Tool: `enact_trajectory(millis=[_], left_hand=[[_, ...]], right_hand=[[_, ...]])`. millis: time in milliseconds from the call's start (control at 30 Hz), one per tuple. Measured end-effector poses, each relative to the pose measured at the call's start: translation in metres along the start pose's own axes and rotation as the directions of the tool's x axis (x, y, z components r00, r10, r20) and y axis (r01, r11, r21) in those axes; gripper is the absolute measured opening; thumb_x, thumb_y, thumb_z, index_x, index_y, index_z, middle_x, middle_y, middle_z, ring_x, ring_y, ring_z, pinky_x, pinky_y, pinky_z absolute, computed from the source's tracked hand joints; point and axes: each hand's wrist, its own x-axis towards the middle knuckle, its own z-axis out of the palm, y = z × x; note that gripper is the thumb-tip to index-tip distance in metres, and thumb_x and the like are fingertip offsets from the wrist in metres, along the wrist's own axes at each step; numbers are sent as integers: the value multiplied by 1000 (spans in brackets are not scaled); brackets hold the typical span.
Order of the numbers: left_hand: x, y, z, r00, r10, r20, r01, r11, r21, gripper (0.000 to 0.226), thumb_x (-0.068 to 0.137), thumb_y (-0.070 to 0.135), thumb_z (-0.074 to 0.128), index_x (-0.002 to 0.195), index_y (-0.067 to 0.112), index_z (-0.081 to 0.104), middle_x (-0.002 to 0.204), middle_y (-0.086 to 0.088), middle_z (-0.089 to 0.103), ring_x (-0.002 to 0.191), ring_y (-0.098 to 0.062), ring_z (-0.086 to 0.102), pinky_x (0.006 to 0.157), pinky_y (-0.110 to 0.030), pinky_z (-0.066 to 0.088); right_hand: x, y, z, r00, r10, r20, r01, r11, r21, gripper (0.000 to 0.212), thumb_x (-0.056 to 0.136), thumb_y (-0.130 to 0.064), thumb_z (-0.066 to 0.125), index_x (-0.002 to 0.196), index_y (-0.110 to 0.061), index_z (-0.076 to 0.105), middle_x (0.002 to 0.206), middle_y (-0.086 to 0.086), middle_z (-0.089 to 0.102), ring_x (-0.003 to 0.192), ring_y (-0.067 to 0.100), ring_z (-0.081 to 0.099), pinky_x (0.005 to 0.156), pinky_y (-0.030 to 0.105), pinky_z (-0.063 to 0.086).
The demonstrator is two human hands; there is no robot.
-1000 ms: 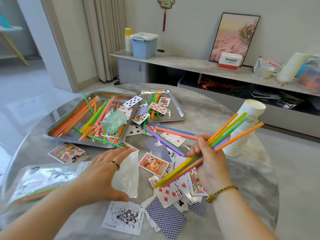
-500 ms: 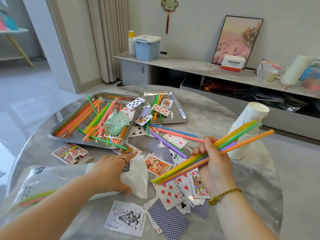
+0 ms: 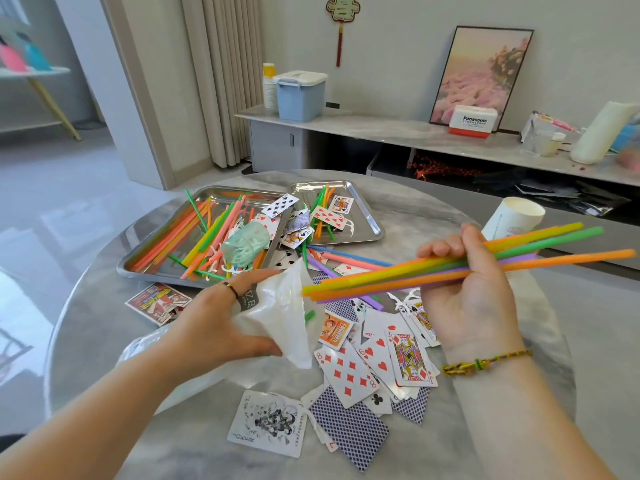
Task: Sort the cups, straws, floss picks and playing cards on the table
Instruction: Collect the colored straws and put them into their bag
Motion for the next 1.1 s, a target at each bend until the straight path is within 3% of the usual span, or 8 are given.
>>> enact_trajectory(millis=[233, 433, 533, 667, 767, 833, 1000, 1100], left_hand=[[-4, 7, 1, 1000, -1, -26, 2, 1000, 25, 82, 25, 60, 68, 95, 80, 31, 95, 48, 51, 93, 24, 48, 73, 5, 33], [-5, 12, 10, 1000, 10, 24, -14, 985, 174, 76, 30, 65, 67, 98, 73, 34, 100, 42, 41, 97, 5, 49, 79, -13, 34], [-6, 20, 17, 998, 29, 59, -42, 972, 230, 85, 37, 58, 78, 103, 63, 23, 96, 43, 33, 99, 0, 44, 76, -8, 29], [-6, 29, 26, 997, 56, 53, -66, 975, 212, 80, 37, 66, 69, 102, 64, 22, 93, 45, 32, 96, 3, 41, 76, 2, 28], [-3, 30, 30, 998, 63, 16, -65, 986, 156, 77, 30, 71, 54, 100, 67, 23, 96, 45, 37, 97, 6, 43, 79, 0, 30], [-1, 31, 33, 997, 71, 0, -70, 988, 137, 77, 31, 71, 54, 102, 66, 25, 102, 40, 42, 103, 3, 46, 84, -8, 32], [-2, 26, 34, 997, 65, -40, -59, 990, 132, 77, 31, 71, 52, 103, 64, 26, 106, 30, 48, 107, -4, 49, 88, -21, 35], [-1, 26, 31, 998, 32, -50, -24, 988, 154, 77, 28, 72, 48, 100, 65, 21, 98, 36, 39, 98, 1, 42, 81, -17, 28]], right_hand=[[2, 1, -16, 995, 58, -79, -57, 998, 10, 26, 94, -10, 44, 69, -15, 39, 39, -7, 39, 35, 7, 43, 47, 13, 46], [-9, 1, -11, 999, -25, 34, 28, 996, -90, 27, 94, -8, 43, 68, -15, 44, 42, -6, 42, 38, 7, 46, 49, 15, 47], [-16, 7, -7, 997, -19, 77, 28, 992, -122, 26, 93, -6, 43, 68, -14, 45, 42, -6, 42, 39, 7, 47, 49, 16, 47], [-19, 22, -11, 995, 58, 76, -45, 984, -173, 26, 93, -6, 43, 68, -13, 46, 42, -5, 44, 43, 9, 53, 51, 19, 50], [-22, 39, -22, 990, 113, 82, -71, 913, -401, 24, 90, -6, 47, 68, -13, 52, 51, -6, 56, 58, 7, 59, 61, 24, 50], [-24, 48, -28, 984, 161, 71, -98, 837, -538, 18, 88, -8, 52, 72, -13, 57, 55, -8, 62, 55, 3, 60, 55, 20, 49], [-31, 57, -33, 917, 380, 118, -245, 772, -587, 7, 84, -17, 63, 85, -23, 59, 66, -8, 67, 65, 8, 63, 61, 26, 50], [-25, 45, -28, 933, 349, 89, -273, 846, -459, 27, 76, -23, 68, 100, -24, 57, 81, -5, 69, 69, 6, 66, 65, 25, 53]])
